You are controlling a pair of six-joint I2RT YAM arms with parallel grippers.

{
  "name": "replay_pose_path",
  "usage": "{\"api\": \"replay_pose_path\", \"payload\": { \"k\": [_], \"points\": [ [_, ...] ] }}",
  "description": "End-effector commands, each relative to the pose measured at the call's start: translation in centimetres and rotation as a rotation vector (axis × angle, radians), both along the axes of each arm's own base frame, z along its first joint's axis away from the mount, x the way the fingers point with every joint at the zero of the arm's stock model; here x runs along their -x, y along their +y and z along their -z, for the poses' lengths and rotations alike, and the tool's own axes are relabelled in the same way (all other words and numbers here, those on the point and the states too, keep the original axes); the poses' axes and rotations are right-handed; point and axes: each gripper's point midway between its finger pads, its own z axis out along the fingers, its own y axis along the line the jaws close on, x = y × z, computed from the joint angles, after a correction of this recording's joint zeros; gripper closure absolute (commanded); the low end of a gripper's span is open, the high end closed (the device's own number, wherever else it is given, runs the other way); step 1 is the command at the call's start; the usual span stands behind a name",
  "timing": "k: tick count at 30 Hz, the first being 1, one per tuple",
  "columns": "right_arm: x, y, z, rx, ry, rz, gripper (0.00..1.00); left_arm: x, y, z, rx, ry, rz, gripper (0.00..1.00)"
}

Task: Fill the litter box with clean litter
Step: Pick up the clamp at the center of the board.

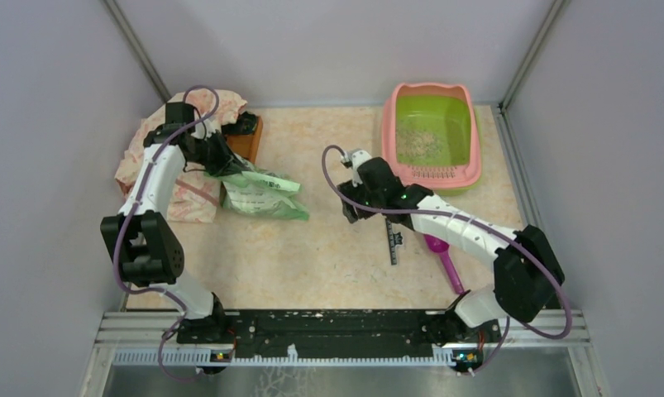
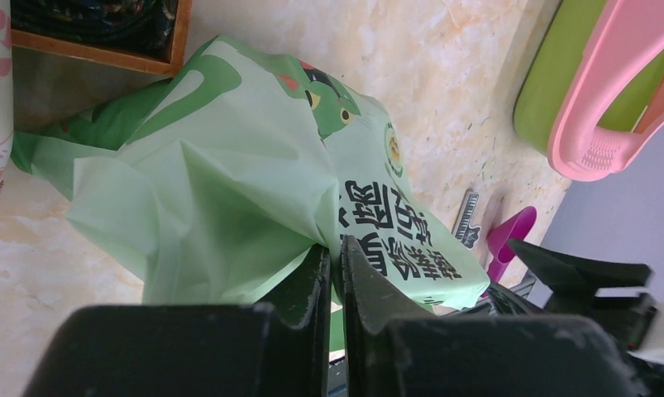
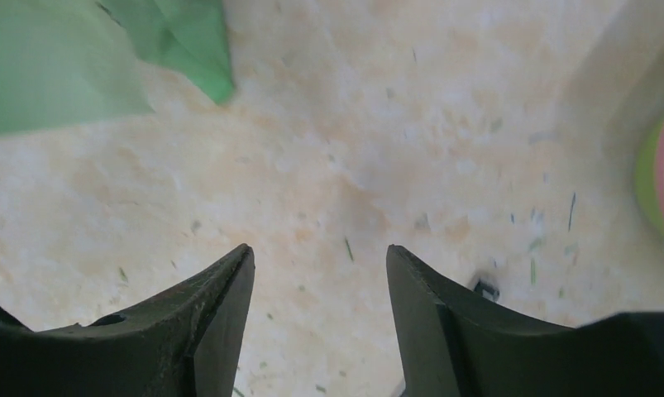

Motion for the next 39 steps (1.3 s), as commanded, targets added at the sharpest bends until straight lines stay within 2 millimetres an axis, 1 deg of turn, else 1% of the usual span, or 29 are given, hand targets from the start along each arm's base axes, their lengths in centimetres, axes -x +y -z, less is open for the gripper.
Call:
{"api": "replay_pose_path", "payload": {
  "k": [1,3,5,7,9,12,15,21,27,29,32,36,39],
  "points": [
    [2.7,-6.4,3.4,0.134,0.145,0.25,0.38,-0.5,0.0,-1.0,0.008,-0.071,0.033,0.89],
    [3.2,-8.2,4.0,0.141,0.163,0.339,0.35,-0.4,-0.1,-0.8,0.014,-0.07,0.037,0.89],
    [3.3,-9.9,4.3,0.104,0.179,0.429,0.32,-0.3,-0.2,-0.8,0.02,-0.073,0.042,0.89],
    [3.1,-11.9,4.9,0.057,0.199,0.524,0.32,-0.3,-0.2,-0.8,0.018,-0.074,0.042,0.89],
    [2.9,-13.4,5.3,0.0,0.212,0.587,0.34,-0.3,-0.2,-0.7,0.022,-0.075,0.044,0.89],
    [2.9,-14.6,6.0,-0.043,0.232,0.616,0.37,-0.2,-0.2,-0.6,0.024,-0.072,0.047,0.89],
    [3.1,-14.7,7.0,-0.047,0.258,0.601,0.39,-0.2,-0.2,-0.3,0.024,-0.067,0.049,0.89],
    [3.6,-13.5,8.8,-0.106,0.325,0.541,0.45,0.1,-0.2,-0.2,0.023,-0.067,0.051,0.9],
    [3.8,-13.8,10.0,-0.104,0.356,0.542,0.48,0.4,-0.2,-0.4,0.018,-0.072,0.058,0.88],
    [4.0,-13.8,10.4,-0.108,0.367,0.537,0.51,0.6,-0.2,-0.4,0.017,-0.076,0.06,0.88],
    [4.0,-13.7,10.6,-0.121,0.373,0.528,0.58,0.8,-0.2,-0.4,0.018,-0.086,0.062,0.89],
    [4.0,-13.5,10.7,-0.138,0.378,0.519,0.7,1.3,-0.4,-0.1,0.026,-0.083,0.066,0.92],
    [4.1,-13.4,10.9,-0.144,0.384,0.513,0.82,1.4,-0.4,0.1,0.027,-0.086,0.067,0.9]
  ]
}}
